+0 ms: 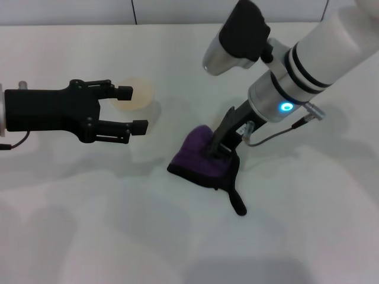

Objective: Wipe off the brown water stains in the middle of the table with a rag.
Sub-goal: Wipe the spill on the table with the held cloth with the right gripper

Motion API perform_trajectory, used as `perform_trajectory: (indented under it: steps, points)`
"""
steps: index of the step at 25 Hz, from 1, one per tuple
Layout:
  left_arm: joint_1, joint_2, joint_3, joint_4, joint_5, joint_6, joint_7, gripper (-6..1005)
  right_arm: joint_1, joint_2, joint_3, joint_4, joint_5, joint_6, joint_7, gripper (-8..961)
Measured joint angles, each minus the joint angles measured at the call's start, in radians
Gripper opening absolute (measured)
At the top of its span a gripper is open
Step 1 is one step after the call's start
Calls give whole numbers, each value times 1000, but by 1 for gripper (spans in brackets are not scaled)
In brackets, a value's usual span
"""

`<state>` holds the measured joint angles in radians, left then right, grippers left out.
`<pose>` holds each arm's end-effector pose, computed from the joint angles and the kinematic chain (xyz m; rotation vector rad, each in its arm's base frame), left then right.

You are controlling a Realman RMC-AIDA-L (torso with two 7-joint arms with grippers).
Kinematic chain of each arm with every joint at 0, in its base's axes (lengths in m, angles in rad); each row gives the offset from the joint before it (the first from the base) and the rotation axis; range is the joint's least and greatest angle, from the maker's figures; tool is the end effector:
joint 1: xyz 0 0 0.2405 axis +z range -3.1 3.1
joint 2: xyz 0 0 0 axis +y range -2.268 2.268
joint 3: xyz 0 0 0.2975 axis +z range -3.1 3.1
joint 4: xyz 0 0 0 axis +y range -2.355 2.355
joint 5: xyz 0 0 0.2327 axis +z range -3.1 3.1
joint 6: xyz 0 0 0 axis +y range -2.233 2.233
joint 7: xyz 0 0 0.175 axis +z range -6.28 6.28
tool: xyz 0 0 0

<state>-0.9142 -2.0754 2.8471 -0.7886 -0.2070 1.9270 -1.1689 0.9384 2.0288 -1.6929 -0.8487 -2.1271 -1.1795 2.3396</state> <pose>-0.2662 0.3942 -0.0011 -2.8507 -0.4659 -0.6184 0.1344 0.4377 -0.1476 -2.9400 0.5426 -0.3203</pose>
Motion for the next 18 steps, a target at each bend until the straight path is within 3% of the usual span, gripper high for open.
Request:
perform_trajectory:
  steps: [18]
  points:
    - [-6, 0, 0, 13, -1, -5, 2, 861, 91, -1, -112, 10, 48, 9, -3, 88]
